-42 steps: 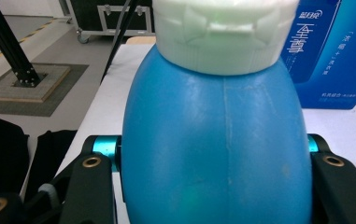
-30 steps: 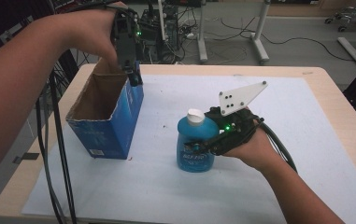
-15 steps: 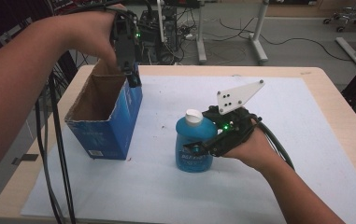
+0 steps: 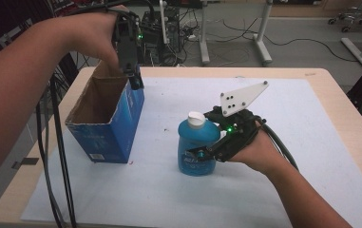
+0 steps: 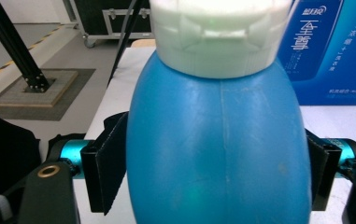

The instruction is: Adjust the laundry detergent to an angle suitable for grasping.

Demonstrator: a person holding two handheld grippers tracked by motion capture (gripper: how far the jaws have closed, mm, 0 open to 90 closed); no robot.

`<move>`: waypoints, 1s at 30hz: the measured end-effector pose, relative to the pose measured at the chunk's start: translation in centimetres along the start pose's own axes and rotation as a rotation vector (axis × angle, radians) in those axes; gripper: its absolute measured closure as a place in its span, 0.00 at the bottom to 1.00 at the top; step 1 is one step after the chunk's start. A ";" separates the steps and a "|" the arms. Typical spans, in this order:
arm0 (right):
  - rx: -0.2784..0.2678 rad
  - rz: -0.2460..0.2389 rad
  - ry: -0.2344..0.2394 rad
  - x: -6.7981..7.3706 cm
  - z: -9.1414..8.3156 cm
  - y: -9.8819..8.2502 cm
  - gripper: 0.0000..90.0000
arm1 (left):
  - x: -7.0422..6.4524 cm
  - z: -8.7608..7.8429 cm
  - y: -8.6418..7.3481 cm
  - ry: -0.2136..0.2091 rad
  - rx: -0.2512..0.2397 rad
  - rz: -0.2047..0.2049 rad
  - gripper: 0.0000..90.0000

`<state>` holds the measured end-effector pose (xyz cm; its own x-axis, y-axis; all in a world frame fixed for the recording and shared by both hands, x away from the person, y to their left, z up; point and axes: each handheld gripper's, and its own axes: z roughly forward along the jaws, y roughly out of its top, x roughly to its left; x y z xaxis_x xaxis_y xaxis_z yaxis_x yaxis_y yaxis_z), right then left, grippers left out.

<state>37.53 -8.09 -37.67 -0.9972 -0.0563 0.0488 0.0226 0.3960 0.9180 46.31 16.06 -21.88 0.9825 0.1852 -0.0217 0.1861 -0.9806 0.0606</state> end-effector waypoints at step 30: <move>0.040 0.019 0.002 0.2 -1.1 0.3 0.03 | 0.0 -0.2 0.0 0.010 0.004 -0.003 0.02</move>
<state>37.45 -9.03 -36.94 -0.9965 -0.0499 0.0666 0.0385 0.4331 0.9005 46.33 16.02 -21.65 0.9819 0.1891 -0.0120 0.1894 -0.9803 0.0565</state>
